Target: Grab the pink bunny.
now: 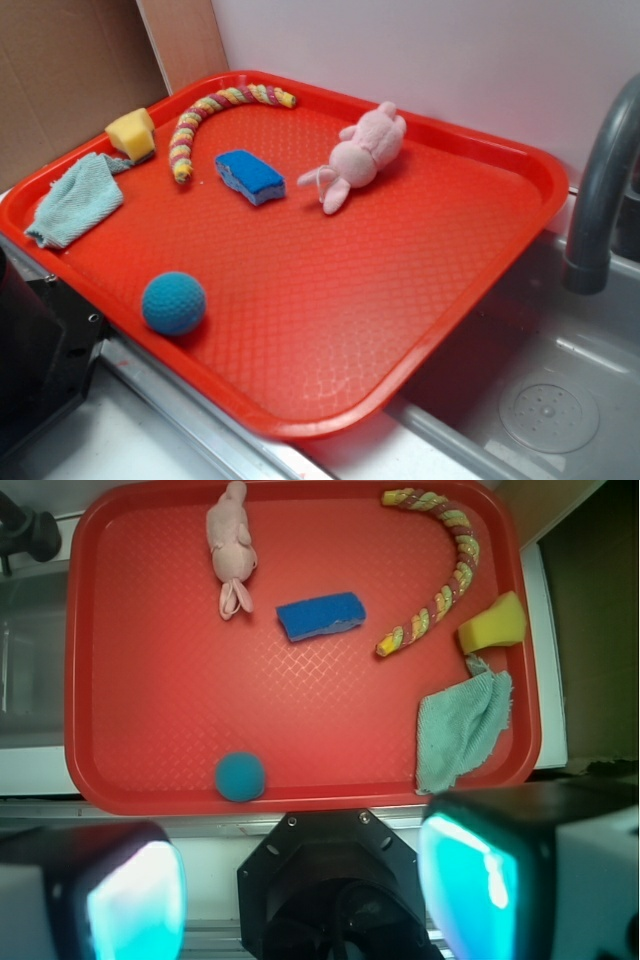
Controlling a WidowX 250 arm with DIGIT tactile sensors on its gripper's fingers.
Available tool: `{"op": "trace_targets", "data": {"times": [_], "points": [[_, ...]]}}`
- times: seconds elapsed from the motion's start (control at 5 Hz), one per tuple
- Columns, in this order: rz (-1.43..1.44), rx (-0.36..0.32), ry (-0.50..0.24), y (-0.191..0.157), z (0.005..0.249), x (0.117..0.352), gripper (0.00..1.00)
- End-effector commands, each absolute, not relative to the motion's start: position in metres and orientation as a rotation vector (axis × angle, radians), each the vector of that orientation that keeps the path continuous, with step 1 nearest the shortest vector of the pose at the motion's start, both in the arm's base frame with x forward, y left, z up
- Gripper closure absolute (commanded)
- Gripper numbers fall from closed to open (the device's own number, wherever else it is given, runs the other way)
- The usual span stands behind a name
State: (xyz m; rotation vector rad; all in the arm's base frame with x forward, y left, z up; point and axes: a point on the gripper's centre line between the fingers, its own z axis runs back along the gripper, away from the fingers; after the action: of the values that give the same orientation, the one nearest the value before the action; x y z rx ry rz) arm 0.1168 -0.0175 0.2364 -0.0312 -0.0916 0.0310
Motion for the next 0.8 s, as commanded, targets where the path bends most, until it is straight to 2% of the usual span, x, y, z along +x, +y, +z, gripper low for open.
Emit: {"op": "trace_targets", "data": {"times": [0.0,0.2,0.4,0.6], "points": [[0.031,-0.031,-0.092,-0.017,0.236,0.117,0.0],[0.205,0.059,0.163,0.004,0.187,0.152,0.0],[0.169,0.067,0.113,-0.005,0.138,0.196,0.0],[0.121,0.027,-0.028,-0.017,0.124,0.238,0.0]]}}
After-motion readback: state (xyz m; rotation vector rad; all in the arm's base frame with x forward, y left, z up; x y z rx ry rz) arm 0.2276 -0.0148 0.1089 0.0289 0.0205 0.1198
